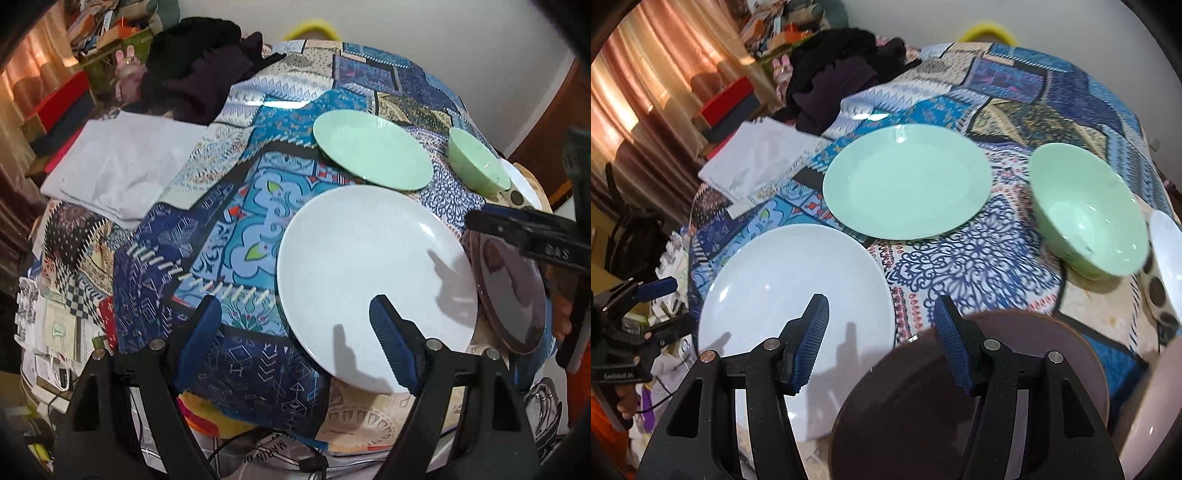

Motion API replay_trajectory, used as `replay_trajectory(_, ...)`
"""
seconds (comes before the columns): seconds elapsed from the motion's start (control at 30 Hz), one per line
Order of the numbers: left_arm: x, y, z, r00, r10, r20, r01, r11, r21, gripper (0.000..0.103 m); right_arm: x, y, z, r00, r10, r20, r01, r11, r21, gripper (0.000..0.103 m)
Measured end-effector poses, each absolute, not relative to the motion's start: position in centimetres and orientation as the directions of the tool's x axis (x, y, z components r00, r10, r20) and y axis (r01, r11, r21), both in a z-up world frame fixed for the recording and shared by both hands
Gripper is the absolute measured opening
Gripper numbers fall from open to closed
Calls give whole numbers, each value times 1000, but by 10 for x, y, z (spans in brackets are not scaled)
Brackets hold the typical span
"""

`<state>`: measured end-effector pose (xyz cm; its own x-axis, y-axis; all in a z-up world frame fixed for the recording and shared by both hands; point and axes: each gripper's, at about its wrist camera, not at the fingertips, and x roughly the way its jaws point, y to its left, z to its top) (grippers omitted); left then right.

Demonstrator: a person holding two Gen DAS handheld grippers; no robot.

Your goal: Organize plates and bowls

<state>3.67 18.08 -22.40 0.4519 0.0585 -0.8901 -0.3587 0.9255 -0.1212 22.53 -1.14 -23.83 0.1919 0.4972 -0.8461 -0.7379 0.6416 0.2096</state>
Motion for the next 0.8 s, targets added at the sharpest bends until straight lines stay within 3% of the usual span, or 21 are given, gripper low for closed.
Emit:
replay_trajectory(0.1, 39, 180, -234, 420, 28, -907, -349, 928, -133, 63, 229, -1, -247, 163, 483, -860, -756, 622, 206, 52)
replay_trajectory(0.27, 40, 182, -255, 375, -56, -926, -362, 910, -202, 41, 237, 8, -260, 87, 470, -878, -764, 597, 244, 32)
replay_trajectory(0.37, 43, 183, -261, 372, -77, -925, -366, 903, -222, 36, 239, 13, -267, 74, 454, -888, -773, 589, 236, 25)
replay_trajectory(0.43, 45, 183, -260, 382, -82, -920, -361, 904, -230, 28, 239, 17, -269, 69, 445, -893, -782, 579, 228, 23)
replay_trajectory(0.8, 56, 198, -259, 396, -67, -916, -399, 886, -237, 27, 235, 21, -270, 67, 425, -903, -787, 579, 215, 23)
